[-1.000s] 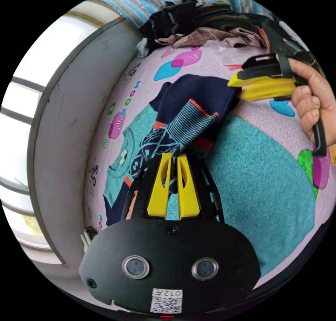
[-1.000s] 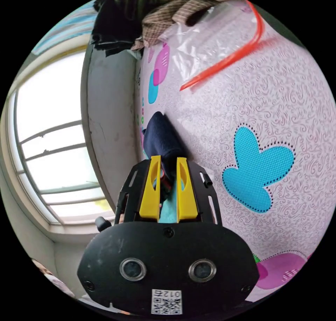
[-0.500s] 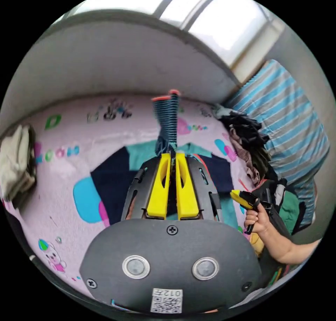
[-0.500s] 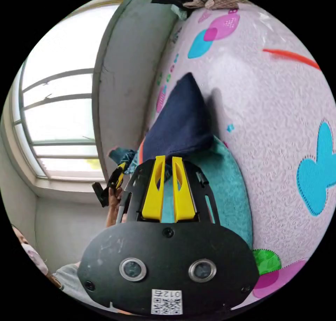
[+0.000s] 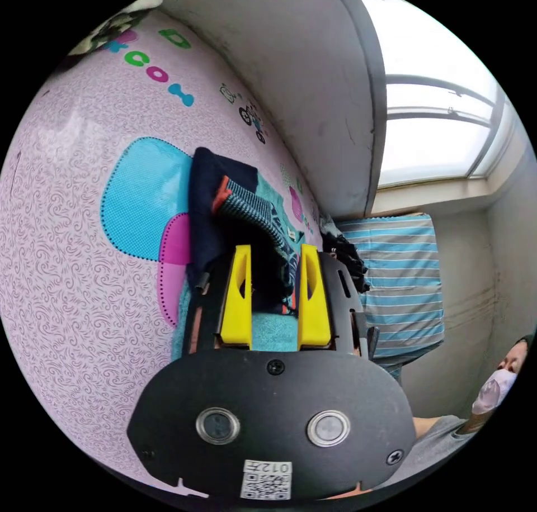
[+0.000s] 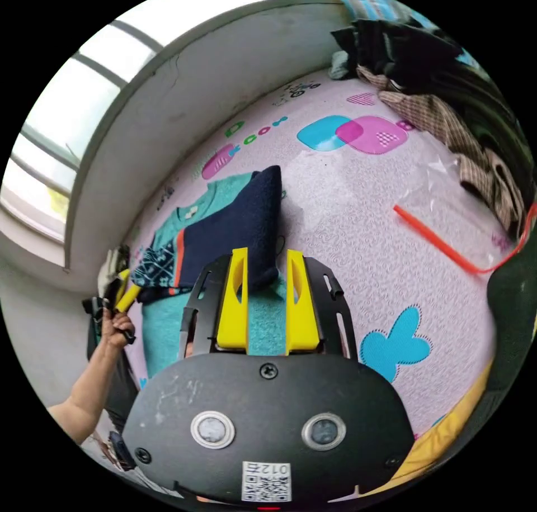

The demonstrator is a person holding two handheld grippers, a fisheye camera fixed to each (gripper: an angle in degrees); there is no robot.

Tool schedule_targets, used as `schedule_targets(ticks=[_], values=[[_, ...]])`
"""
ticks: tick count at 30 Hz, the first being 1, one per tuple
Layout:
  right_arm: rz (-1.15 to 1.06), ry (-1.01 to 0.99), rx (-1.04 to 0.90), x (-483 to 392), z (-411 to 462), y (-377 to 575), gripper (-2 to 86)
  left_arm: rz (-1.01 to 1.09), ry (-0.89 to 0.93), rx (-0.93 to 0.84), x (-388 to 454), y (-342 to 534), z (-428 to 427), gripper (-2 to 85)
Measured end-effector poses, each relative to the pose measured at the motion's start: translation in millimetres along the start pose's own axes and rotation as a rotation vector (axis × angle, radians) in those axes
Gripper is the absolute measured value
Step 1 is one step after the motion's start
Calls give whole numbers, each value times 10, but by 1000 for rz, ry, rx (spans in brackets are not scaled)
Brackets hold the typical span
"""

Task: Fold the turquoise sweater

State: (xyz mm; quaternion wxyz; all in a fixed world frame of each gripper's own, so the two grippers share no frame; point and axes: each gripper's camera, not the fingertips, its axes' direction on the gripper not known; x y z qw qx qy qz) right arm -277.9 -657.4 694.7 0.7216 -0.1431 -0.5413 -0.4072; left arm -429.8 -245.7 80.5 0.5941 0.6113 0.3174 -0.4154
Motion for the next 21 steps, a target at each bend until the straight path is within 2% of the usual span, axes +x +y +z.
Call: schedule_targets(ticks=[4, 7, 8, 10, 12, 16, 21], values=[[-84, 97, -34, -305, 206, -76, 75, -120, 61, 22, -262, -112, -99, 83], [-76, 108, -37, -389, 240, -102, 34, -215, 8, 44, -339, -132, -144, 42], [-60, 78, -25, -384, 185, -127, 23, -190, 6, 58, -289, -143, -171, 37], [-43, -5, 16, -343, 63, -155, 11, 47, 48, 120, 56, -195, -313, 22], [-15, -41, 18, -270, 26, -183, 5, 173, 4, 135, 197, -169, -366, 15], [93, -61, -54, -54, 211, -193, 1, 14, -204, -68, -185, -76, -98, 8], [153, -118, -45, -12, 229, -158, 6, -13, -135, -45, -264, 48, -60, 6]])
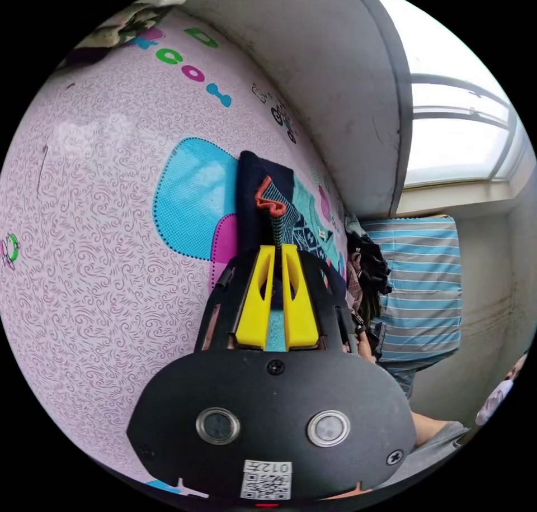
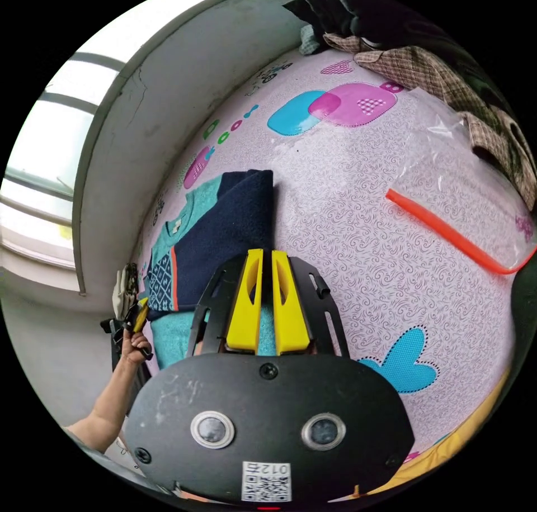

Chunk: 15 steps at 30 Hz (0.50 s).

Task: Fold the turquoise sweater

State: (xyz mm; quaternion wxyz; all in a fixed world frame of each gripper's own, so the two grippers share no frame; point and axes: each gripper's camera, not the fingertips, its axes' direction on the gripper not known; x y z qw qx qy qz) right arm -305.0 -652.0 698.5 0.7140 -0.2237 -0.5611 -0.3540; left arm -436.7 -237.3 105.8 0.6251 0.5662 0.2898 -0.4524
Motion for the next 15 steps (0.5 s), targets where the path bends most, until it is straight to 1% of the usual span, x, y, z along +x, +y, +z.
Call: schedule_targets(ticks=[2, 5, 7, 8, 9, 11, 13, 14, 15], values=[[-11, 4, -10, -59, -1, 4, 12, 16, 1, -4, 51, 17, -9, 7], [-16, 16, -26, -136, -22, 24, 24, 4, -7, 80, 146, 128, -178, 8], [-4, 22, -25, -174, -66, 54, 26, -9, -80, 199, 267, 288, -402, 8], [4, 32, -11, -213, -119, 87, 23, -1, -107, 226, 318, 324, -448, 8], [-1, 38, 3, -245, -153, 108, 17, 57, -160, 254, 460, 369, -493, 8], [-34, 146, 100, -455, -305, 224, 0, 171, -261, 219, 729, 376, -417, 8], [-130, 144, 126, -685, -329, 305, -5, 305, -350, 114, 1075, 344, -132, 8], [-196, 124, 114, -837, -292, 349, -6, 330, -377, 91, 1149, 340, -51, 8], [-228, 117, 102, -908, -262, 370, -7, 368, -449, 67, 1274, 350, 103, 8]])
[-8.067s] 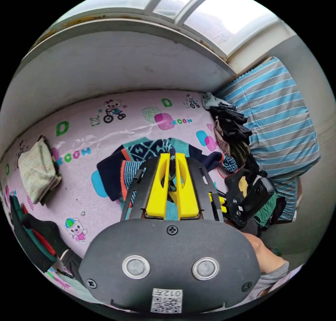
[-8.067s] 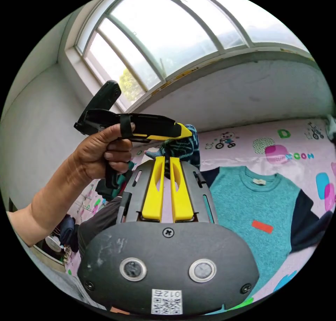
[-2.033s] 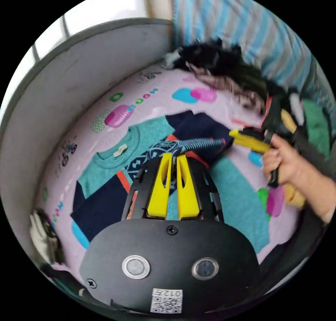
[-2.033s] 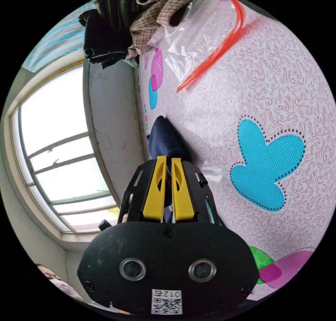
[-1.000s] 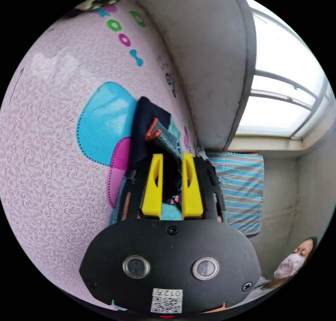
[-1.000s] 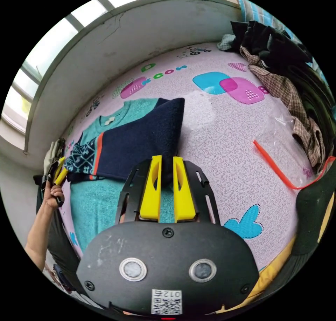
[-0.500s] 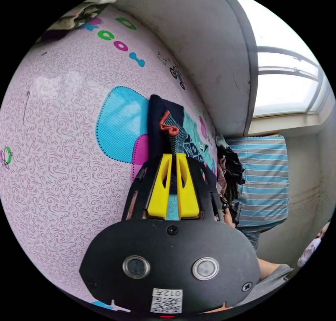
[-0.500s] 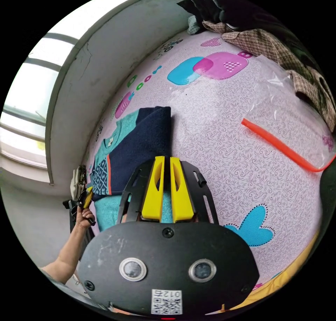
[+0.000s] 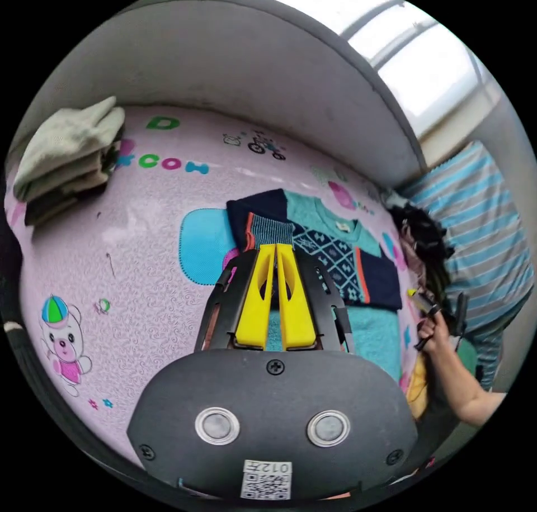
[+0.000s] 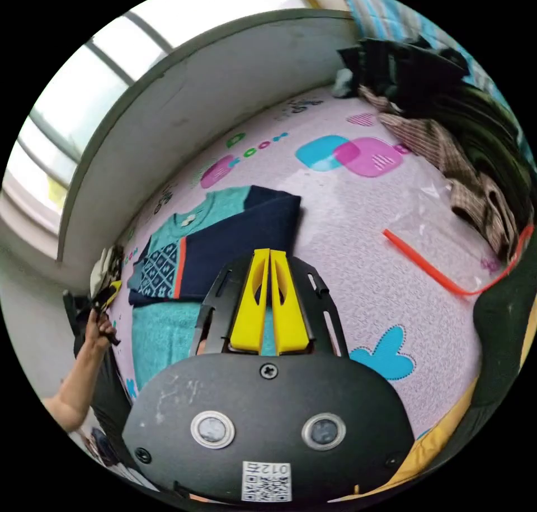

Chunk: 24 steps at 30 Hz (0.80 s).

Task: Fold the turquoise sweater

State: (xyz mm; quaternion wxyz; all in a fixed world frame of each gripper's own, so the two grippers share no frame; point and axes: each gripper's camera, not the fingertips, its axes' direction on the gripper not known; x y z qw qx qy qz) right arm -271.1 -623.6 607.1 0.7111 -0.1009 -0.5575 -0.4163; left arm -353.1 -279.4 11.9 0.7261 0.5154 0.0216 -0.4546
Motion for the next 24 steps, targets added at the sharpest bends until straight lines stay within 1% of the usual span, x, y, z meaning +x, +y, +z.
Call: schedule_targets(ticks=[1, 2, 3, 4, 6, 8, 10, 12, 19, 21, 24], values=[[-46, 2, -28, -132, 61, 20, -8, 9, -68, -26, 125, -9, 93, 7], [-59, 27, -68, -213, 149, 51, -8, 7, -96, -47, 171, -9, 146, 7], [-59, 44, -96, -233, 205, 70, -8, 4, -143, -109, 238, -4, 272, 7], [-44, 90, -170, -235, 335, 113, -9, 11, -167, -146, 292, 14, 355, 7], [-24, 81, -138, -243, 307, 177, -9, 14, -174, -126, 377, 22, 305, 7], [-1, 65, -123, -326, 196, 226, -8, 22, -149, -156, 472, 15, 242, 8], [-44, 45, -103, -472, 84, 315, -8, 109, -95, -121, 689, 106, 30, 8], [-76, 32, -93, -630, -26, 449, -8, 146, -53, -105, 833, 233, -131, 8], [-35, -107, -127, -1123, -351, 1206, -8, 92, 114, -115, 1077, 913, -557, 8], [-57, -120, -133, -1252, -476, 1386, -8, 107, 125, -120, 1137, 1045, -658, 8], [-95, -86, -81, -1369, -810, 1728, -8, 152, 108, -131, 1215, 1231, -807, 8]])
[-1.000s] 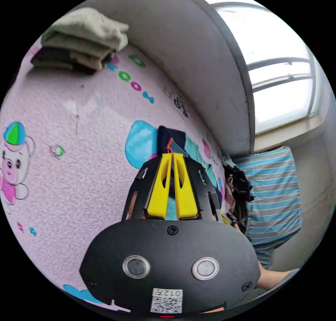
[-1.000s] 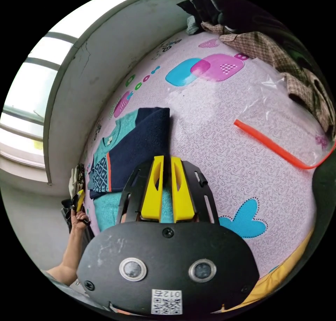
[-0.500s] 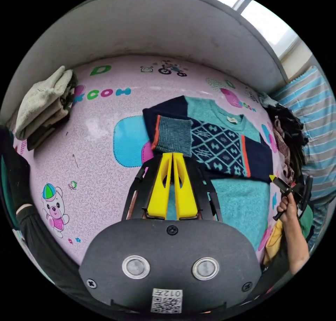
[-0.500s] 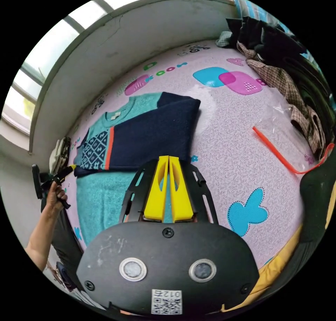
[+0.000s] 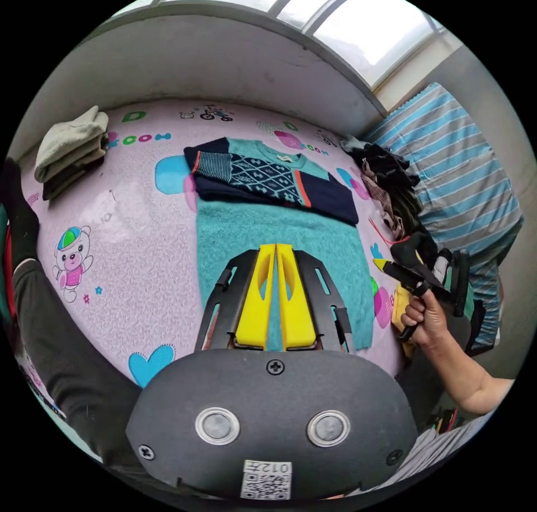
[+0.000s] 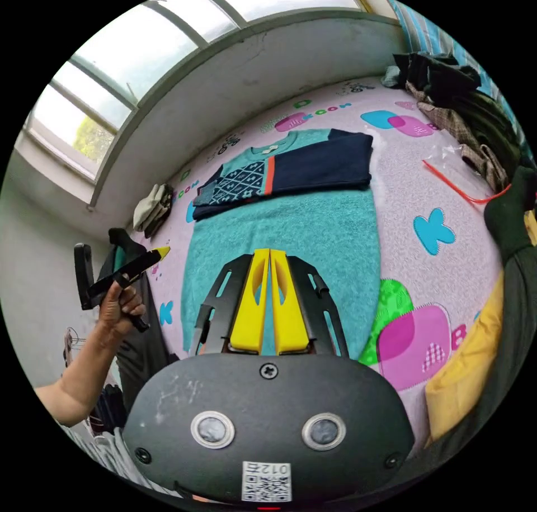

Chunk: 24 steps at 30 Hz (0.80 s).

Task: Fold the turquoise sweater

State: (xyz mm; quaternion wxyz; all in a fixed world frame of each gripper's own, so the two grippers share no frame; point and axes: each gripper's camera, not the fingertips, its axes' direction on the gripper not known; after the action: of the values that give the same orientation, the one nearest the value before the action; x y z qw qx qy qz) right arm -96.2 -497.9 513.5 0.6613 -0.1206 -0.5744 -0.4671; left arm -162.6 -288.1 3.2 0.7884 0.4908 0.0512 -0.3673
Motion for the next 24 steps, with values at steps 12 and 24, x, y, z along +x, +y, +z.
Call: schedule_targets(ticks=[12, 24], values=[[165, 143, -105, 712, -303, 576, 24, -80, -28, -279, -349, 427, 35, 38], [166, 26, -346, 1047, 199, 897, 67, -204, 24, -527, -463, 378, 540, 82]])
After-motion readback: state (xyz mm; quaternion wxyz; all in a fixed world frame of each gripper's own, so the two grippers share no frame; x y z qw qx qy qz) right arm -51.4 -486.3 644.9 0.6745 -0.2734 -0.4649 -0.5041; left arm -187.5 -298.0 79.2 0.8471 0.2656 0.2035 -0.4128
